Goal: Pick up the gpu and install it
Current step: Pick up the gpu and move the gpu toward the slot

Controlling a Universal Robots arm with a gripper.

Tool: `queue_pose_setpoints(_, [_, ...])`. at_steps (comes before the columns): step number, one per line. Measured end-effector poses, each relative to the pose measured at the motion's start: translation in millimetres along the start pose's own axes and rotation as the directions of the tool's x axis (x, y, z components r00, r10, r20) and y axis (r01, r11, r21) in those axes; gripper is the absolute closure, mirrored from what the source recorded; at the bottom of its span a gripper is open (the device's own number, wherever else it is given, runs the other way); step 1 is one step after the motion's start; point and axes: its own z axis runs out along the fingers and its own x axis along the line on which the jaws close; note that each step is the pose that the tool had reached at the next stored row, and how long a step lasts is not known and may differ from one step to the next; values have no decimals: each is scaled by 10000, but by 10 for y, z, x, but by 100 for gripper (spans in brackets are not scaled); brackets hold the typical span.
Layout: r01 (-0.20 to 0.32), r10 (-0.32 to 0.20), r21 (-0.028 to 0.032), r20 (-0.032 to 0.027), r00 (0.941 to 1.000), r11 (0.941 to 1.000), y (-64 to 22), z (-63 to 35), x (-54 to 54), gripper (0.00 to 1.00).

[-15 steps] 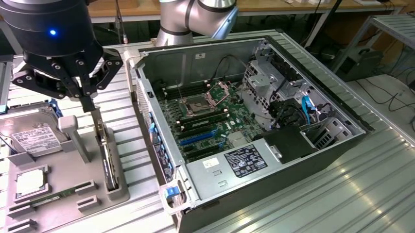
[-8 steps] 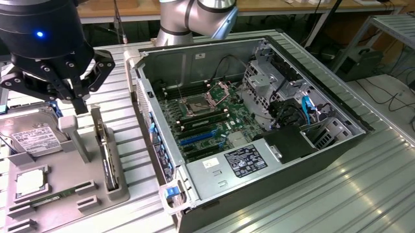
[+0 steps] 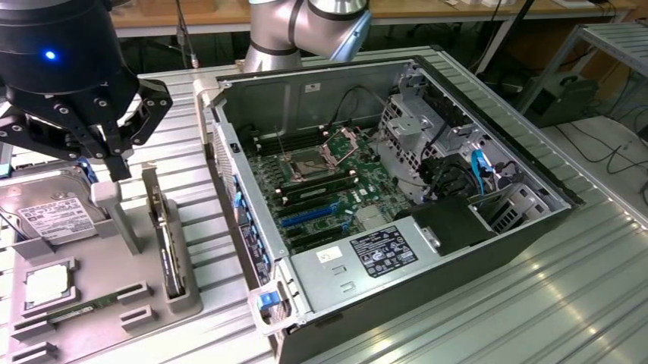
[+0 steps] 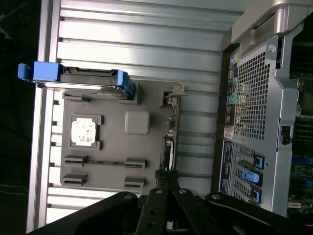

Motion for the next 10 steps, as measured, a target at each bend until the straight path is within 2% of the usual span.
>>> queue_pose_setpoints(10, [0,0,0,0,10000,10000,0,0,0,89])
